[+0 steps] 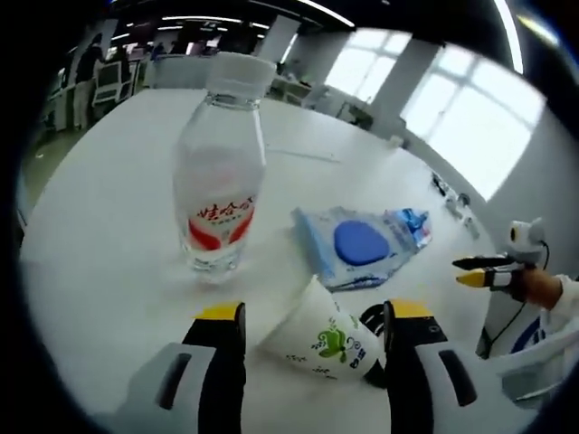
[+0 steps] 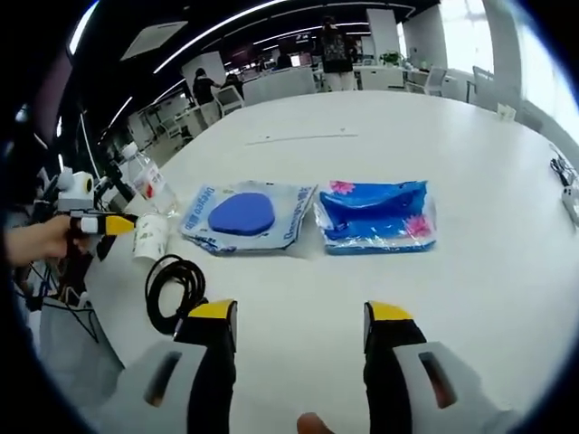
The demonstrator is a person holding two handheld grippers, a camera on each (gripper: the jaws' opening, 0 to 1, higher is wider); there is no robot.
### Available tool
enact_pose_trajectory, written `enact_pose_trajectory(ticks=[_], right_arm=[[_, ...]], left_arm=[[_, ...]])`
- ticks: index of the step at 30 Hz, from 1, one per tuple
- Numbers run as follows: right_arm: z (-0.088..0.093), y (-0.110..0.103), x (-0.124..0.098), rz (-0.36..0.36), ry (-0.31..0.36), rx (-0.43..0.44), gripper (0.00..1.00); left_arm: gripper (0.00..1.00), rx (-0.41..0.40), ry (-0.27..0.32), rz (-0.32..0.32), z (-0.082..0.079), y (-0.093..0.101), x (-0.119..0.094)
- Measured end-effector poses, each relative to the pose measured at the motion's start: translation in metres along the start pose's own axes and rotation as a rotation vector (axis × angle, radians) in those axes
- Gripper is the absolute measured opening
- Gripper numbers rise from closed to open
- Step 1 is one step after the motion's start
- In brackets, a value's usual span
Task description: Arrange the tabletop items into an orderly group along one side of the table until the central work area is clear of visible clutter.
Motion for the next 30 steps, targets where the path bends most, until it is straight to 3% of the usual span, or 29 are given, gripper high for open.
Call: enact_pose_trajectory(ticks=[4,9,13,18,24,27,30], right_arm=[[0.004,0.003,-0.002,0.011,-0.006,0.01,0.53],[0.009,0.004,-0.002,0.014,-0.016,0.017,0.52],[0.011,0.003,-0.002,0.015,-0.019,0.024,0.51],[0.013,0.001,0.0,0.006,-0.027,0.023,0.5],[0.014,0.0,-0.002,0.004,-0.024,0.027,0.5],[0.015,0.002,-0.003,0.006,-0.022,0.03,0.5],[0.017,0.003,-0.004,0.006,-0.02,0.038,0.5]], left_arm=[[0.33,-0.01,-0.012,0.032,0.001,0.004,0.005],[0.17,-0.007,-0.025,-0.009,0.004,-0.004,0.004],[0.03,-0.008,-0.01,-0.005,0.002,-0.004,-0.001],[0.0,-0.042,-0.013,0.022,0.001,0.012,-0.01],[0.0,-0.012,0.025,0.011,-0.008,0.028,-0.022],[0.0,0.029,0.054,-0.007,-0.016,0.033,-0.026],[0.0,0.17,0.047,-0.022,-0.023,0.036,-0.028]])
Point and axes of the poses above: the point that each gripper's makers call its tool centre point, and the gripper's own axes: x roughly forward along the fingers, y roughly to its right, z roughly out of its underside, the point moved 3 cm from there along -x, roughly backward along the fingers, and after that the axes turned 3 degrees about y, right-handed, at the moved point
